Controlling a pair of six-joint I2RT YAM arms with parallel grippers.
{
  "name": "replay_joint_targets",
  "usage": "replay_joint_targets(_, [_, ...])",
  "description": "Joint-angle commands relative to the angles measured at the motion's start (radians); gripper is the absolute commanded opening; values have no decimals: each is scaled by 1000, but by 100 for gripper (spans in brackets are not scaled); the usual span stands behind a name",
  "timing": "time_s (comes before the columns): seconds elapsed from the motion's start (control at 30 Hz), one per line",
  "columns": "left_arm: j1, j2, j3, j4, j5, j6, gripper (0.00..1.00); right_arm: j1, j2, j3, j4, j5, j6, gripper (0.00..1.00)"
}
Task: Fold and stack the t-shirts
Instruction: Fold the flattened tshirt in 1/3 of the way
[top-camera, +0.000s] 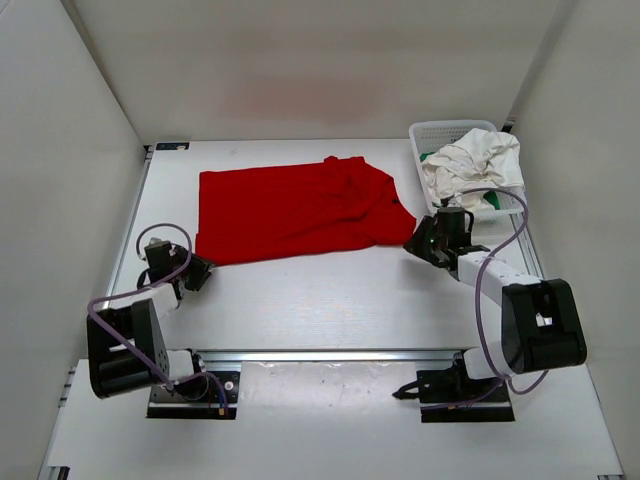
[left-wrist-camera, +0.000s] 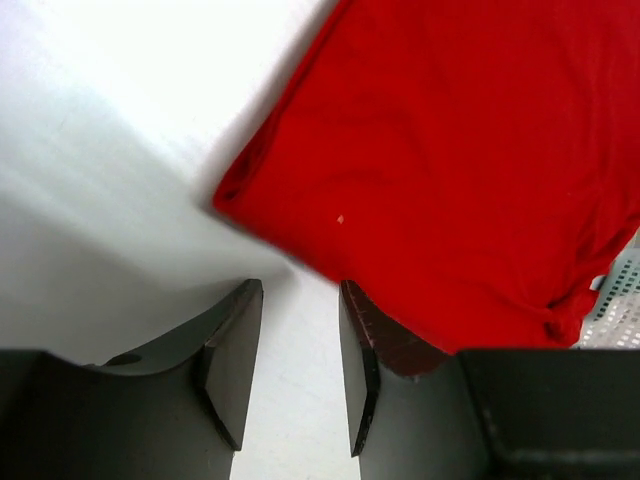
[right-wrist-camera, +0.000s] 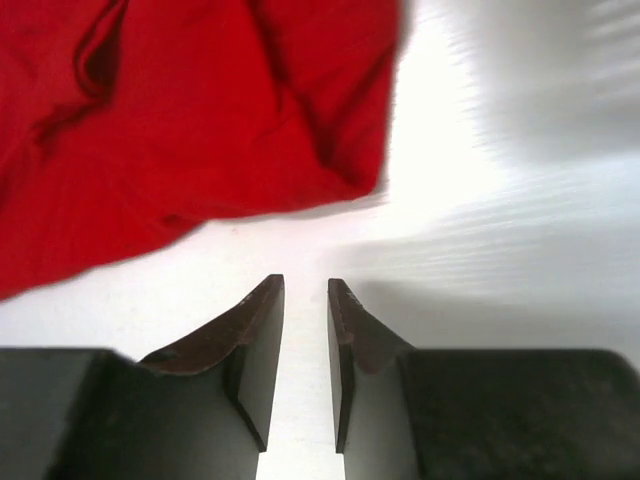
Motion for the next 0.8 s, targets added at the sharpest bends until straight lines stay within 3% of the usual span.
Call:
replay_joint_targets(0.0, [-10,56,9,81,-32,-49,48,-38,12,-11,161,7,17,25])
replay_joint_targets(0.03, [-13,74,9,91,-29,-53,46,-42,25,-8,163,2,20,25])
replay_joint_targets(0.2, [-8,162,82,106,11,-59,10,-47,114,1,232,4,29,28])
replay_joint_targets(0.3, [5,183,111,83,4,-33,0,-53,170,29,224,-16,37,28])
replay_joint_targets(0.6, [8,225,162,66,1,-10,0,-55,249,78,267,1,49,24])
replay_joint_targets(0.77, [8,221,182,45,-7,15,0,-52,276,90,278,22,52,3])
